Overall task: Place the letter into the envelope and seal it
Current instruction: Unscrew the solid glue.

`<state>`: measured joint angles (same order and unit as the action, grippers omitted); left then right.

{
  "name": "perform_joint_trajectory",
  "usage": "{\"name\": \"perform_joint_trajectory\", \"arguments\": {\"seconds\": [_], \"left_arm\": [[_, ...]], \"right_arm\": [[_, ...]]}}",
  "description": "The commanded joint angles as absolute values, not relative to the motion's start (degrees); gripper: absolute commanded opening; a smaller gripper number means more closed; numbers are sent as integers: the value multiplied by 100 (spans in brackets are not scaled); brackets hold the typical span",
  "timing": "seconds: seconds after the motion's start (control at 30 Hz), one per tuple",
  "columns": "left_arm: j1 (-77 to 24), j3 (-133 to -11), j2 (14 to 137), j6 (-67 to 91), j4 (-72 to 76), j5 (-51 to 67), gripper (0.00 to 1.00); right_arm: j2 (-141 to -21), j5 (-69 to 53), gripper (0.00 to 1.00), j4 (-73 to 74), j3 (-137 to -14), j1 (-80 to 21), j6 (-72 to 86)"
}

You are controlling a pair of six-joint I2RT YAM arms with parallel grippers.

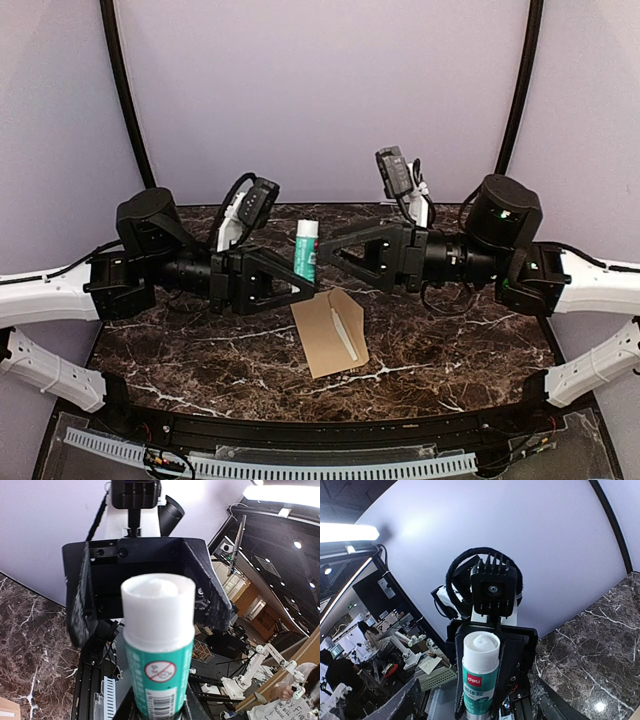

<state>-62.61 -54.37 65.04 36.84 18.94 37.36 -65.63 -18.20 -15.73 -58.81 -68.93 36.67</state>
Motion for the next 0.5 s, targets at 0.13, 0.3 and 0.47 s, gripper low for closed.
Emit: {"name": "perform_joint_trajectory", "arguments": {"seconds": [0.13,0.3,0.47], "left_arm": [[-6248,-5619,6712,3780,2273,4438,2],[-6250,-5605,6768,3805,2306,4426,1],[-6245,-5579,6783,3807,2332,4385,15]], "right_arm": [[-7039,-2719,58,-2551,-6159,-6924,3910],[-7114,-2789,45,-2635,-6225,-6969,3963],[-7083,-2542,19,-2377,-6214,-6955,4001]]}}
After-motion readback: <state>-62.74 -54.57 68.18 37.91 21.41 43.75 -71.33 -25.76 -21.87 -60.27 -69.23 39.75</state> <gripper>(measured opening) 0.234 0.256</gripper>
